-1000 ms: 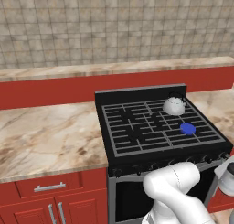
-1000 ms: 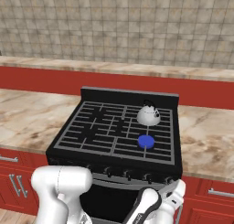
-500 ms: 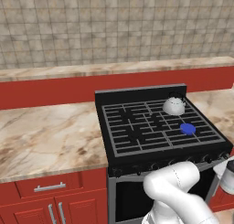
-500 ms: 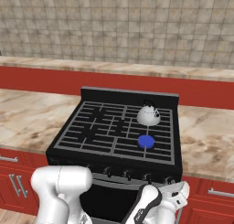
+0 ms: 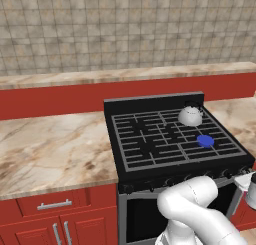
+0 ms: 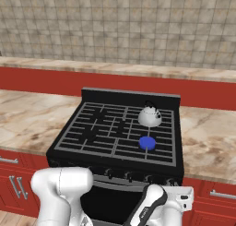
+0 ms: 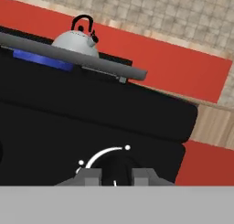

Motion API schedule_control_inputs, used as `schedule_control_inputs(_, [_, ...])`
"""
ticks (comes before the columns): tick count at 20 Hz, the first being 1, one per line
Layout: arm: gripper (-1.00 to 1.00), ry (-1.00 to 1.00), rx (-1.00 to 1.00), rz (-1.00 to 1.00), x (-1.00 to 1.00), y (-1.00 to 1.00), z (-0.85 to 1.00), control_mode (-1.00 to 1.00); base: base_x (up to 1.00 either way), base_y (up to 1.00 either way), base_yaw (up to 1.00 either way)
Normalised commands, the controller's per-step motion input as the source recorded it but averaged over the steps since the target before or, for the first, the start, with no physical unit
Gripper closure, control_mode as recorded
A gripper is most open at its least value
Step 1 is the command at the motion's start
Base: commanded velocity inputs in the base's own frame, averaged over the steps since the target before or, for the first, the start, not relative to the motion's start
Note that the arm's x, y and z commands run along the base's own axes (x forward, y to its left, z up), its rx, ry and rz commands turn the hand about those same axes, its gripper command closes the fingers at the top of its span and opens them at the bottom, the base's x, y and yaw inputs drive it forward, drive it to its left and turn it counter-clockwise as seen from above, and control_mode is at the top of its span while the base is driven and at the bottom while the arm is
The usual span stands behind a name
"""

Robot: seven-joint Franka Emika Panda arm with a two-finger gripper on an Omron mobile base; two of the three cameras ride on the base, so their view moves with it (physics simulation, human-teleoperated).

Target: Turn off the front right burner of the stove.

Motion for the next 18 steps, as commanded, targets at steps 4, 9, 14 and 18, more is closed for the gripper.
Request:
schedule_control_inputs(4, [1.0, 0.0, 0.47, 0.0, 0.0, 0.0, 0.0, -1.0, 0.0, 0.0, 0.0])
schedule_control_inputs(9, [1.0, 0.0, 0.47, -0.02, 0.0, 0.01, 0.0, -1.0, 0.0, 0.0, 0.0])
schedule_control_inputs(14, [1.0, 0.05, 0.49, -0.03, 0.0, 0.0, 0.0, -1.0, 0.0, 0.0, 0.0])
schedule_control_inputs(18, [1.0, 0.07, 0.5, -0.06, 0.0, 0.01, 0.0, -1.0, 0.0, 0.0, 0.0])
